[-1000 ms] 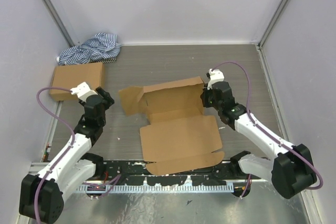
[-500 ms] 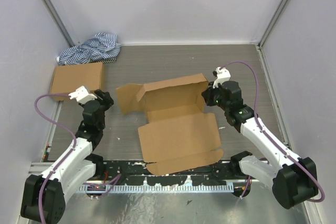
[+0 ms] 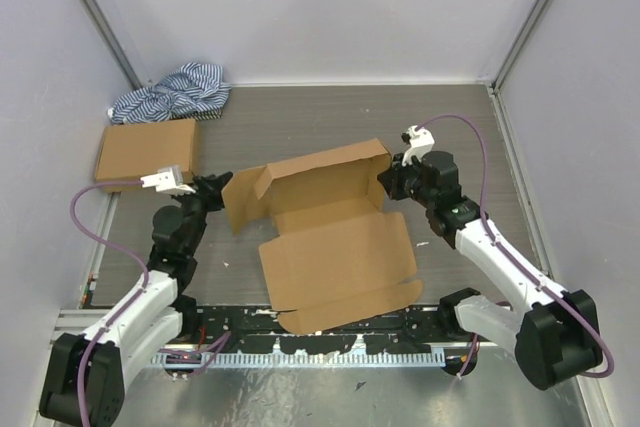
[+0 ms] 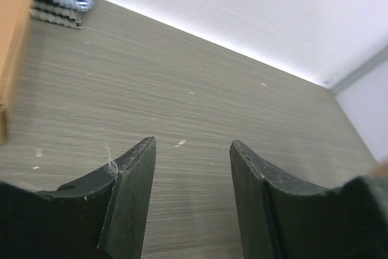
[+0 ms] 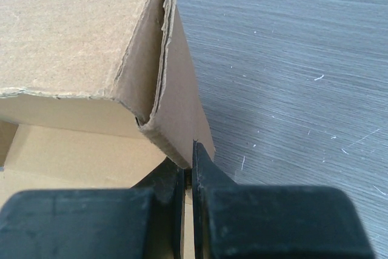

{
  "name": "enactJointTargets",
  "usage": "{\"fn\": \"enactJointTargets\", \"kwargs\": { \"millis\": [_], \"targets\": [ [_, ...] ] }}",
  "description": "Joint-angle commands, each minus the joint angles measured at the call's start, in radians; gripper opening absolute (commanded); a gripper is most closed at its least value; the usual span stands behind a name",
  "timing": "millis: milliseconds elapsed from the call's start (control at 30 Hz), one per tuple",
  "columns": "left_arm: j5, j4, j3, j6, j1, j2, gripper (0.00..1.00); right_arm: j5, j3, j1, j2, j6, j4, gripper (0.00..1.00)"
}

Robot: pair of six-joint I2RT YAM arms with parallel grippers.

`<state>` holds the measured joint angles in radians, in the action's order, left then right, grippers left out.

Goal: Fold the paper box

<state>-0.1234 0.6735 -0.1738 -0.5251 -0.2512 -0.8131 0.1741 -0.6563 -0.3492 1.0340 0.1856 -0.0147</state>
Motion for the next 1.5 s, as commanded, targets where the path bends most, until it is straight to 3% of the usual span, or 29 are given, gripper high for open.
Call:
{"fn": "enactJointTargets", "kwargs": {
  "millis": [0,133,533,867,1133,1467],
  "targets": [
    [0.232,0.077,0.001,-0.016,0.003,0.035,0.58,0.06,-0.044,-0.004,0.022,0.007,0.018,0.01],
    [0.364,0.049,0.009,-0.041,0.004,0.067,0.56,0.05,-0.059,-0.004,0.037,0.005,0.015,0.01],
    [0.551,0.013,0.043,-0.087,-0.017,0.108,0.53,0.059,-0.069,-0.004,0.054,0.013,0.015,0.01],
    [0.519,-0.001,0.053,-0.102,-0.132,0.115,0.51,0.068,-0.072,-0.005,0.057,0.015,0.012,0.01],
    [0.412,-0.123,0.011,-0.03,-0.276,0.149,0.5,0.065,-0.071,-0.004,0.054,0.015,0.008,0.01],
    [0.297,-0.2,-0.048,0.051,-0.289,0.131,0.49,0.041,-0.07,-0.005,0.043,0.014,-0.02,0.01]
  ]
}}
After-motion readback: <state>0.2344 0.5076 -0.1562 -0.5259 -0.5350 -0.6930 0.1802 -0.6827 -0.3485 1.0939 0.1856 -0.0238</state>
